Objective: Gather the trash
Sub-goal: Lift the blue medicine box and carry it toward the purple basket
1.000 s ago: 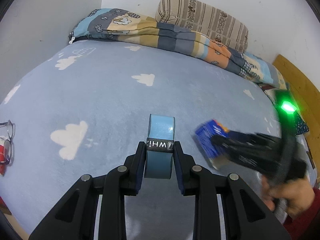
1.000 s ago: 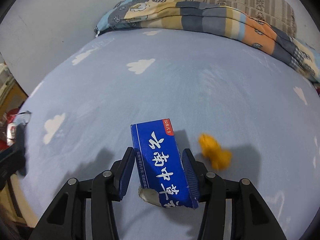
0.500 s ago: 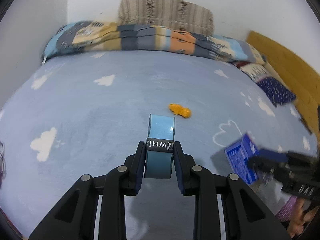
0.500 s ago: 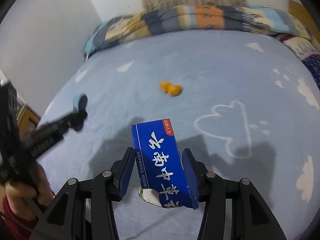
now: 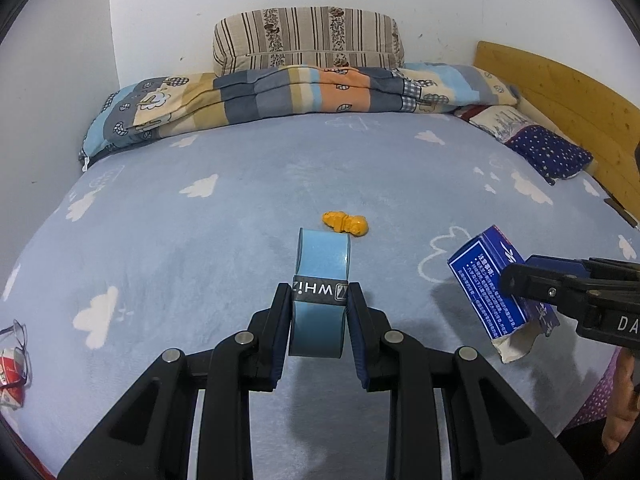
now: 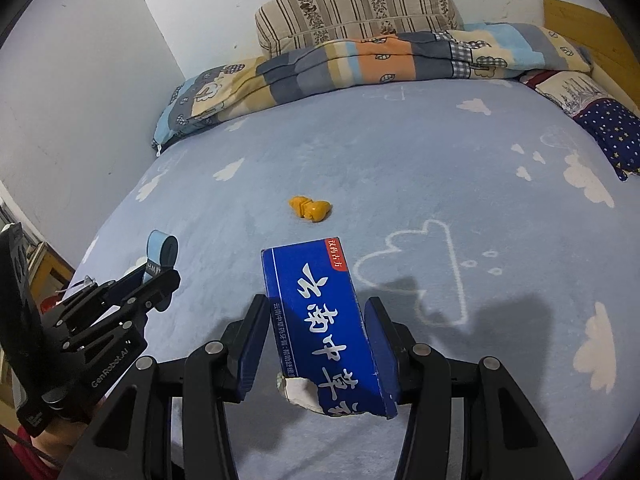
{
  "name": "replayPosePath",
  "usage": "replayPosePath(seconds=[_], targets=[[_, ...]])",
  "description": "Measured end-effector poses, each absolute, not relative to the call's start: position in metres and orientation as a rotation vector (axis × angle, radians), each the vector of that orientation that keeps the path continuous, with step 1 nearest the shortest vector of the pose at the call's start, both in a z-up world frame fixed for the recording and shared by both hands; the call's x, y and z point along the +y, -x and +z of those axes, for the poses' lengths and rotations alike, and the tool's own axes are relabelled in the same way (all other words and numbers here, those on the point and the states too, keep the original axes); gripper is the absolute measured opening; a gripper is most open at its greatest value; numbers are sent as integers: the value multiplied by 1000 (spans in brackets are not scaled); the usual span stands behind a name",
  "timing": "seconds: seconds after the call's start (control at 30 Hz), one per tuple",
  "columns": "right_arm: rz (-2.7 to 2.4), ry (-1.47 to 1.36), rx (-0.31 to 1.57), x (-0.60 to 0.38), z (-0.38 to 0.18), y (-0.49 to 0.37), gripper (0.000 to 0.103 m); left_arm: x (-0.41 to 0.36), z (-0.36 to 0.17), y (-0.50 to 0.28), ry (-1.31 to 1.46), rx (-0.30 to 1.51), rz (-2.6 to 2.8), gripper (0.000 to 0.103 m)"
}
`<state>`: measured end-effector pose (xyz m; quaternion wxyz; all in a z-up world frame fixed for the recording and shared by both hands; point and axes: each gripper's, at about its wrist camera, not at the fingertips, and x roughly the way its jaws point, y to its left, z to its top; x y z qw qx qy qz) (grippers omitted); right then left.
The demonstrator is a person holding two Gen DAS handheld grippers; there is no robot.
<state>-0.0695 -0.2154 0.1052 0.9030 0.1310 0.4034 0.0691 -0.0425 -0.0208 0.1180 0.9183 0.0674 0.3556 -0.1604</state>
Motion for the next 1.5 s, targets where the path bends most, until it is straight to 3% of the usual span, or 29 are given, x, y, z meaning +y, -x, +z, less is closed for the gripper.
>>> replayPosePath(seconds=[1.0, 1.5], targets=[[134, -300, 811, -219, 109, 75, 52, -20, 118, 42, -137, 735, -358, 26], [115, -463, 711, -257, 139, 134, 52, -60, 133, 69, -95, 747, -573, 26]])
